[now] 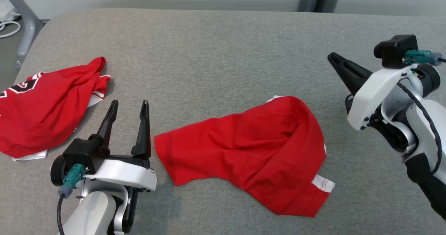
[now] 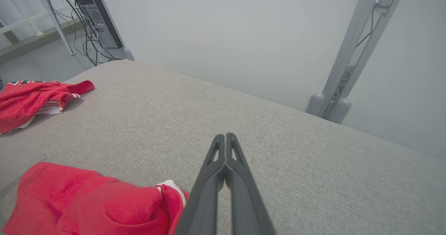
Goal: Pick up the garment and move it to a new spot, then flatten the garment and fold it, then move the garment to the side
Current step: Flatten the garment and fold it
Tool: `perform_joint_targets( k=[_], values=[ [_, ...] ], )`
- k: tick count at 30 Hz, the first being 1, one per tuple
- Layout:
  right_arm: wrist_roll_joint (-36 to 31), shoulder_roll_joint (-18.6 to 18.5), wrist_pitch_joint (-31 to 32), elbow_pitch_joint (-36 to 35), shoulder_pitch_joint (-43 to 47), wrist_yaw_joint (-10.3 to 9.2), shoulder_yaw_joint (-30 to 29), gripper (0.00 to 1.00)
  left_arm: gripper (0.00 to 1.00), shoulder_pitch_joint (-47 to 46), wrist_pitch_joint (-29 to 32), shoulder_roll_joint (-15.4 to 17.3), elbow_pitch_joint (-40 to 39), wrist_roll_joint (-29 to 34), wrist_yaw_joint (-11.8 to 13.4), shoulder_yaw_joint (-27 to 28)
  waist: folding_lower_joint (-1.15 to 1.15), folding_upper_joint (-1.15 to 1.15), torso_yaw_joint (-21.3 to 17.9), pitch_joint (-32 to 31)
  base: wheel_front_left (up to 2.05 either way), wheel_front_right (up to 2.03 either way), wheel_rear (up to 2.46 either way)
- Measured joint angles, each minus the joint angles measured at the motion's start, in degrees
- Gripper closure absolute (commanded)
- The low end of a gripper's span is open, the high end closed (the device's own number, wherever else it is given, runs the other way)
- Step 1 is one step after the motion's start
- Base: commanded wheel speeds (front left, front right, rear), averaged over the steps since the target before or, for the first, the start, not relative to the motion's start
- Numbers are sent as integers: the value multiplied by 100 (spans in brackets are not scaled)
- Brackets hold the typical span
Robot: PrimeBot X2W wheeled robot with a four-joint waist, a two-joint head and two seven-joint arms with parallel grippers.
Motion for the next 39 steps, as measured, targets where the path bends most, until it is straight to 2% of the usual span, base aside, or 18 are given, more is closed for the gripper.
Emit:
perform_joint_targets(
  k=[2,3,4,5,9,15,27,39],
  values=[
    [-44,60,-205,-56,157,0,-159,100,0,0,0,8,1,1,-1,18,0,0,-57,-12,0,0,0],
    [-111,98,-379,-87,245,0,-282,67,0,1,0,13,1,7,-1,24,0,0,-82,-25,0,0,0],
    [-182,136,-554,-122,340,0,-423,10,0,3,-1,24,0,7,1,32,0,0,-107,-42,0,0,0],
    [-266,175,-720,-161,438,0,-559,0,0,9,-1,40,-2,7,3,46,0,0,-131,-62,0,0,0],
    [-604,398,-1435,-358,953,0,-1185,0,0,138,-5,133,-23,5,56,104,0,0,-250,-183,0,0,0],
    [-1229,646,-1927,-840,1847,0,-1960,0,0,381,105,312,-149,5,155,121,0,0,-450,-454,0,0,0],
    [-2071,1335,-1607,-1878,3764,0,-2999,0,0,953,380,576,-469,-2,324,79,0,0,-723,-992,0,0,0],
    [-2423,1730,-1171,-2642,4563,0,-3435,0,0,1266,550,669,-671,-3,463,-11,0,0,-795,-1175,0,0,0]
  ],
)
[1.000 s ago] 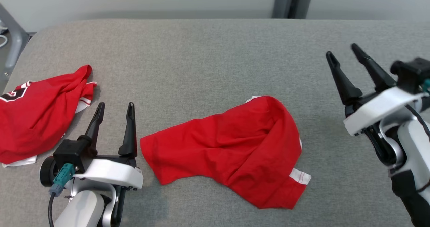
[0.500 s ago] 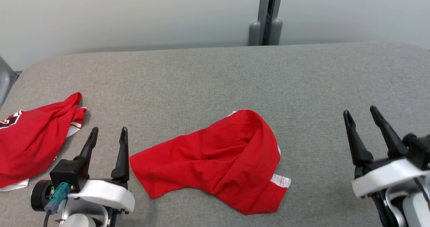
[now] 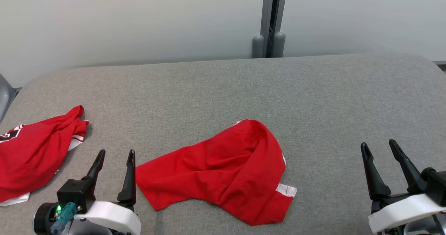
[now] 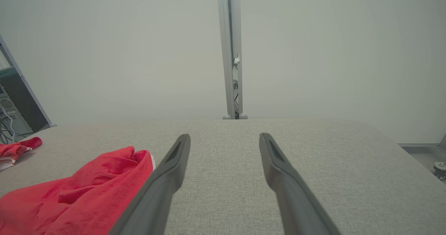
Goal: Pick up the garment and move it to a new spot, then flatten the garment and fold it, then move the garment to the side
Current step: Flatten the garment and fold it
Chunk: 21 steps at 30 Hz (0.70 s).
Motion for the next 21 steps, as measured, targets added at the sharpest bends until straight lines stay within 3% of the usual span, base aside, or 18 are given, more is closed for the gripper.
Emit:
perform_joint_targets(
  k=[14,21],
  values=[
    [-23,67,138,-133,96,0,-77,0,0,-4,14,41,-10,-43,-3,-2,0,0,86,32,0,0,0],
    [-24,-68,249,-99,-107,0,-81,0,0,-110,4,20,-25,-43,0,-32,0,0,192,76,0,0,0]
  ],
)
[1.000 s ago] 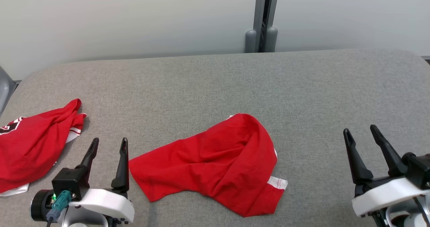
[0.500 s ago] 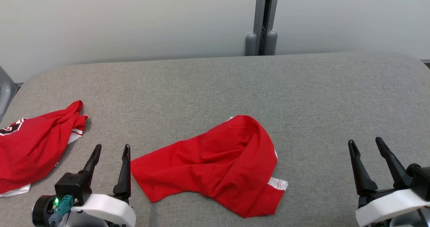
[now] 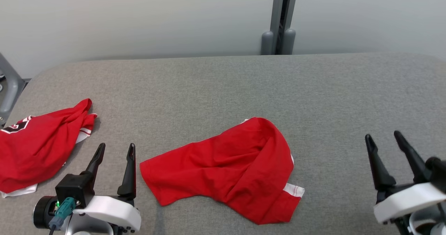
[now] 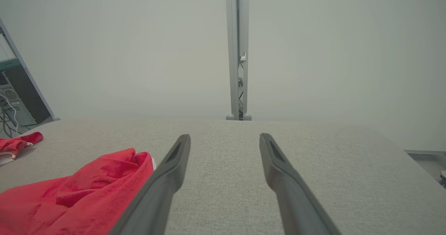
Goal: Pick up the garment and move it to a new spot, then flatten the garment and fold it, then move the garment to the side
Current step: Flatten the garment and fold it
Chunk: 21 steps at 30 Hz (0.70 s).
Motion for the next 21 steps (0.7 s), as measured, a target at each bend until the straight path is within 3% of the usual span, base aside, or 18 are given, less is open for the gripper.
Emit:
perform_joint_targets(
  k=[9,21],
  values=[
    [361,-493,414,764,-1109,0,452,0,0,-379,-145,-216,82,0,-170,-138,0,0,451,330,0,0,0],
    [1270,-1217,1295,1992,-2449,-1,2102,0,0,-849,-404,-610,591,-18,-516,-278,0,0,1137,960,0,0,0]
  ],
)
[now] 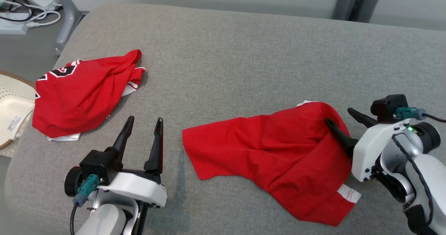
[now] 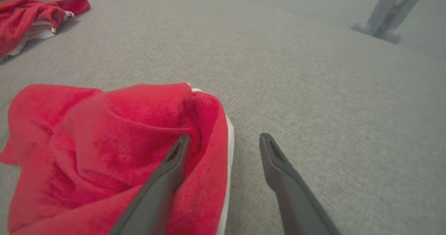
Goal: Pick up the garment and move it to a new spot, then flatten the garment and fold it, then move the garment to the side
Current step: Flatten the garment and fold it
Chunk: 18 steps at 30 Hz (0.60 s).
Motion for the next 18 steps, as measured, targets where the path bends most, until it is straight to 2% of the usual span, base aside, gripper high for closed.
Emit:
perform_joint_targets(
  k=[4,5,6,12,18],
  values=[
    [312,-266,561,398,-338,1,501,0,0,-119,-68,-127,158,2,-60,-23,0,0,172,159,0,0,0],
    [417,-316,681,467,-408,1,583,60,0,-136,-79,-155,190,5,-81,-30,0,0,205,183,0,0,0],
    [509,-358,769,503,-468,1,642,100,0,-158,-91,-175,225,9,-98,-32,0,0,232,202,0,0,0],
    [859,-536,964,417,-1072,1,832,100,0,-243,-142,-241,364,58,-155,52,0,0,188,210,0,0,0],
    [862,-553,744,-1,-1466,1,821,100,0,-310,-149,-232,378,143,-198,113,0,0,-47,150,0,0,0]
  ],
)
